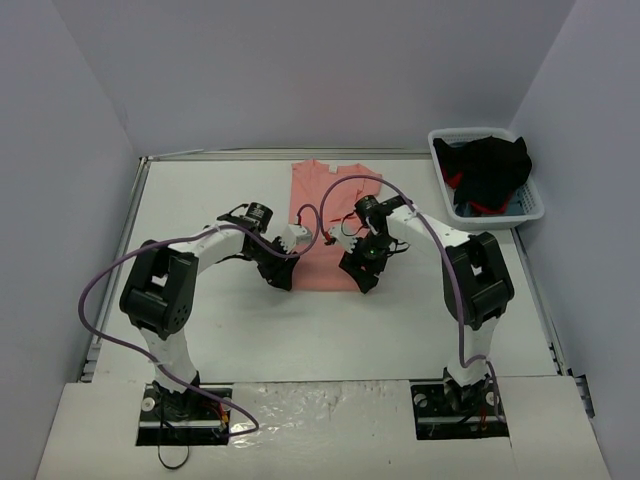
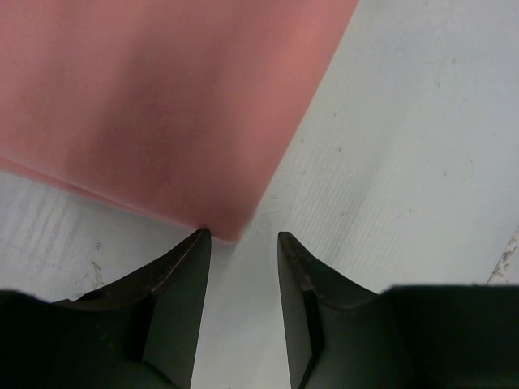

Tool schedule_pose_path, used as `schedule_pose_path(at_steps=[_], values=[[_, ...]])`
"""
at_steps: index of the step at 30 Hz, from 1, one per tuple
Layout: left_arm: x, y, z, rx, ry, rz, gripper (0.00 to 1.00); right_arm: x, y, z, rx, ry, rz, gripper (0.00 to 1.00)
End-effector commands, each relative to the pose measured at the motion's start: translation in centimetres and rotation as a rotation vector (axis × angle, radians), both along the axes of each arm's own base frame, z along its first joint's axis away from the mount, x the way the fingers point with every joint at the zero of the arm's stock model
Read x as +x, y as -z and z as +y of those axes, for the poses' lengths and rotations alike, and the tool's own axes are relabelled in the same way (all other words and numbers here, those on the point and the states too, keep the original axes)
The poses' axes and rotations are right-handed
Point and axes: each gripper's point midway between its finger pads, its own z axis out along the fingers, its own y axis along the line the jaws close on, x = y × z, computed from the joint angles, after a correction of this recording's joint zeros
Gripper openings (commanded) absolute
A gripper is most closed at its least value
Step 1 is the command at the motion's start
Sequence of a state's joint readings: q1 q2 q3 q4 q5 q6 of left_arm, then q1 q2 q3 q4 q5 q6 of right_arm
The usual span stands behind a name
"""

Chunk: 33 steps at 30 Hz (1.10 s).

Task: Fold and stack the t-shirts
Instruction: Grab one side of the 2/3 rectangular tshirt with both arms

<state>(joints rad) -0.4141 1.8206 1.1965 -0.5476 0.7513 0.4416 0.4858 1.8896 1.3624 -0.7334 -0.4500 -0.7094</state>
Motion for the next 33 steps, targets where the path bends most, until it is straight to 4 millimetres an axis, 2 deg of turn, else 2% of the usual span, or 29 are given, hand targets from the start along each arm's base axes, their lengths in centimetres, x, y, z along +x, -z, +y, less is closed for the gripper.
schedule_pose_path(at_steps=[1,13,15,20,23,26,27,33], values=[[0.3,-0.4,-0.6,-0.004,0.019,-0.038,0.37,0.0,0.2,0.3,-0.019,-0.033,0.006,0.55],[-0.3,0.9,-1.1,0.023,0.013,0.031,0.36,0.3,0.8,-0.5,-0.011,-0.004,0.017,0.56],[-0.3,1.0,-1.1,0.028,0.003,0.040,0.32,0.2,1.0,-0.7,-0.010,-0.004,0.021,0.56],[-0.2,1.5,-1.1,0.047,-0.023,0.054,0.31,-0.1,1.4,-0.9,-0.015,-0.001,0.032,0.56],[0.0,1.9,-1.0,0.064,-0.042,0.060,0.26,-0.2,1.7,-1.0,-0.017,0.000,0.040,0.56],[0.2,2.2,-0.9,0.081,-0.059,0.064,0.12,-0.5,2.3,-1.1,-0.024,0.006,0.054,0.55],[0.3,2.3,-0.8,0.084,-0.063,0.065,0.04,-0.7,2.7,-1.2,-0.029,0.007,0.064,0.55],[0.3,2.5,-0.8,0.092,-0.073,0.076,0.02,-0.9,3.4,-1.6,-0.050,0.021,0.073,0.56]])
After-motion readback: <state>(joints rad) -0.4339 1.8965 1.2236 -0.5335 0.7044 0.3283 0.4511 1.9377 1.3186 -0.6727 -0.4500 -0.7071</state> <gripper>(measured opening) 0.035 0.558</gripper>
